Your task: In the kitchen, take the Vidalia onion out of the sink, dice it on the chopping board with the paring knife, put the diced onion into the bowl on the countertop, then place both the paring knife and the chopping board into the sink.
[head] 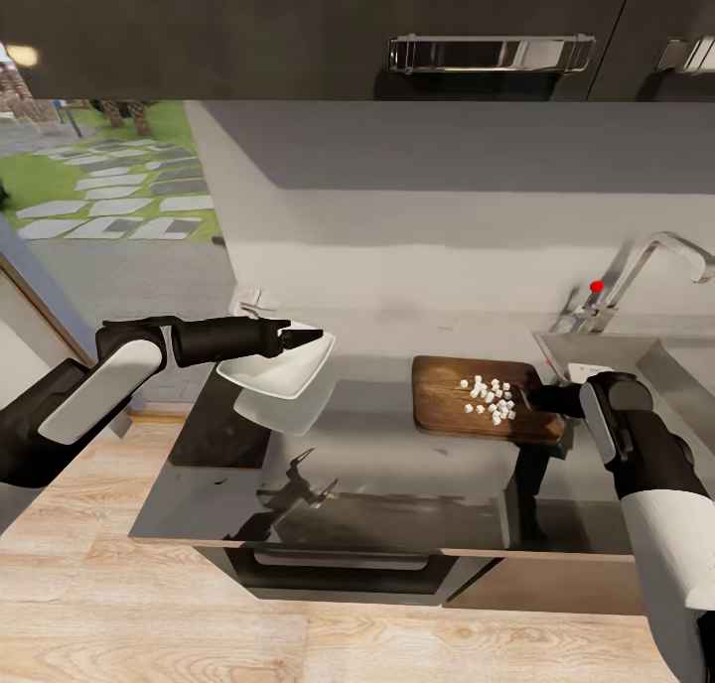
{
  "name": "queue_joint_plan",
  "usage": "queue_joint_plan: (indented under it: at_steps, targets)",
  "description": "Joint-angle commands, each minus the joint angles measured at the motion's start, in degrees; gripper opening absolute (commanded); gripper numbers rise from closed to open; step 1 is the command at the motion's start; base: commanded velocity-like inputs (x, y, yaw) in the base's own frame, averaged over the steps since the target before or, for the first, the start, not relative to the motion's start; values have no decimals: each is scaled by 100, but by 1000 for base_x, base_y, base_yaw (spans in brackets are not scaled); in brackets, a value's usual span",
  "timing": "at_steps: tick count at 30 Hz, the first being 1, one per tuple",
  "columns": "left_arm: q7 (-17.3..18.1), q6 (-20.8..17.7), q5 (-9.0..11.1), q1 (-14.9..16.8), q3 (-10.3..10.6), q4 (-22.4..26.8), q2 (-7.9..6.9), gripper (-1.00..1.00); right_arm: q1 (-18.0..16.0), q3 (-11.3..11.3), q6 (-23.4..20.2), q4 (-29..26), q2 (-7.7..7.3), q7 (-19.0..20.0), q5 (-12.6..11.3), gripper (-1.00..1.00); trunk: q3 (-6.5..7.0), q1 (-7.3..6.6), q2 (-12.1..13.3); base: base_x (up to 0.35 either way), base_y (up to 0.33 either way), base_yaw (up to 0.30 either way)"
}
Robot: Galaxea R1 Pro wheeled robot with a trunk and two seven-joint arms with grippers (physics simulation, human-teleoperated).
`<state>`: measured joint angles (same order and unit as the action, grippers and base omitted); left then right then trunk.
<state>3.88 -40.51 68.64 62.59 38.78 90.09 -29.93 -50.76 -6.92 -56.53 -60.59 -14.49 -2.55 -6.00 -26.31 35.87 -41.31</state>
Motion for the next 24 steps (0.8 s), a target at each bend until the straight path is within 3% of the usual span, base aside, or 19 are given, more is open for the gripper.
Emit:
queue_joint_plan:
  at_steps: [1,14,15,24]
  targets:
    - [16,-9,-4,8,7,0,-4,100,-4,-2,-21,-5,-1,-27,-51,100,-7,1,-6,0,0,0]
    - [16,-9,-5,8,7,0,-4,100,-4,-2,-16,-1,-1,-27,-51,100,-7,1,-6,0,0,0]
    - [16,-9,-7,8,7,0,-4,100,-4,-2,-19,0,-1,-27,-51,-100,-7,1,-6,0,0,0]
    - [16,-9,-6,8,7,0,-4,100,-4,-2,-18,-5,-1,-27,-51,-100,-7,1,-6,0,0,0]
